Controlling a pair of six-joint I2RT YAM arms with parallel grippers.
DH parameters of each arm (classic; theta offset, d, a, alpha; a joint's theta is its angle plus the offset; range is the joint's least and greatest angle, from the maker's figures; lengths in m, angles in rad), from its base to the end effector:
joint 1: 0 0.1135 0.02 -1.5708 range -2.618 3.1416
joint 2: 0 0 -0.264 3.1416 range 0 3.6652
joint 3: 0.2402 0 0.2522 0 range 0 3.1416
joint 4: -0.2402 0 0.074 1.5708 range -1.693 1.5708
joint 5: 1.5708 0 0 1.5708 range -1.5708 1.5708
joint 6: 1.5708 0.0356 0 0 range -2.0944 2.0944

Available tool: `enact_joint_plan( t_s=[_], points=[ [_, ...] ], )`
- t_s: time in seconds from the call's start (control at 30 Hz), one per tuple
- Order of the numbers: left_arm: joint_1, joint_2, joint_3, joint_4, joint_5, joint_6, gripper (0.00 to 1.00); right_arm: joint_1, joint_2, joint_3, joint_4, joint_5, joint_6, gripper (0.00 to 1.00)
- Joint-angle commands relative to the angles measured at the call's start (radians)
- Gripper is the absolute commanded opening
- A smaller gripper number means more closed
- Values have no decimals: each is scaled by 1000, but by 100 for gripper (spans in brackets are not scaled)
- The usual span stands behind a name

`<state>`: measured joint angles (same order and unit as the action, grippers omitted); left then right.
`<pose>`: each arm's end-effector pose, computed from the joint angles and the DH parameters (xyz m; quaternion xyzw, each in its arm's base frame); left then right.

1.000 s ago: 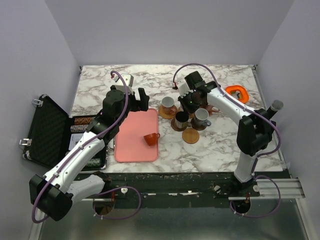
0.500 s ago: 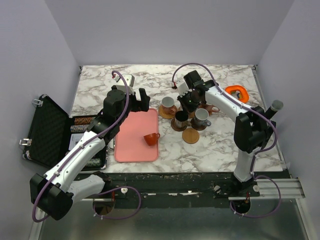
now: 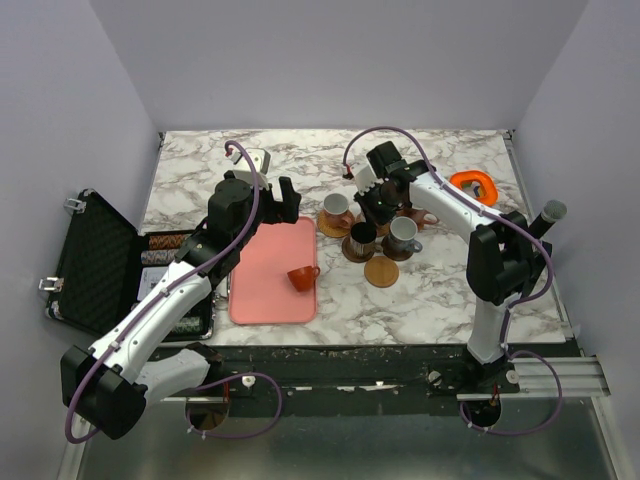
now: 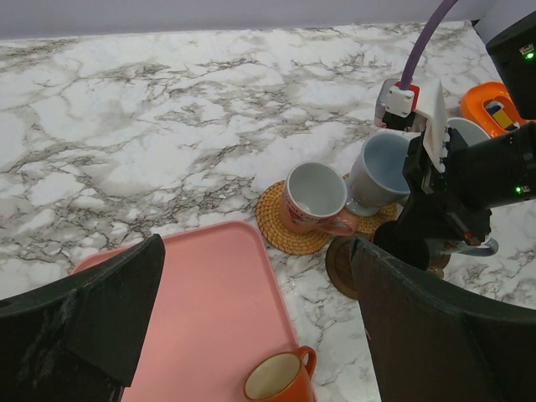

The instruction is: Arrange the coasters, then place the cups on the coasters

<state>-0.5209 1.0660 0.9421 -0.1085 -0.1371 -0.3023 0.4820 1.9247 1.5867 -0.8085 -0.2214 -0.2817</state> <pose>0.2185 -0.1198 0.3487 0.0431 0.7824 -0.1984 0.5887 0.3572 0.1957 0.2374 -0.3836 0.8930 0.1284 0.1974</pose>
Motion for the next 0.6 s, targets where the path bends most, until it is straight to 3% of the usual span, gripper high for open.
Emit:
enact_joint_plan(
  t_s=[0.0, 0.57],
  points=[
    [4, 5, 30, -10, 27, 11, 99, -8, 16, 35, 17, -6, -8, 1],
    [4, 15, 32, -10, 37, 8, 99, -10, 23, 30, 40, -13, -7, 1]
  ],
)
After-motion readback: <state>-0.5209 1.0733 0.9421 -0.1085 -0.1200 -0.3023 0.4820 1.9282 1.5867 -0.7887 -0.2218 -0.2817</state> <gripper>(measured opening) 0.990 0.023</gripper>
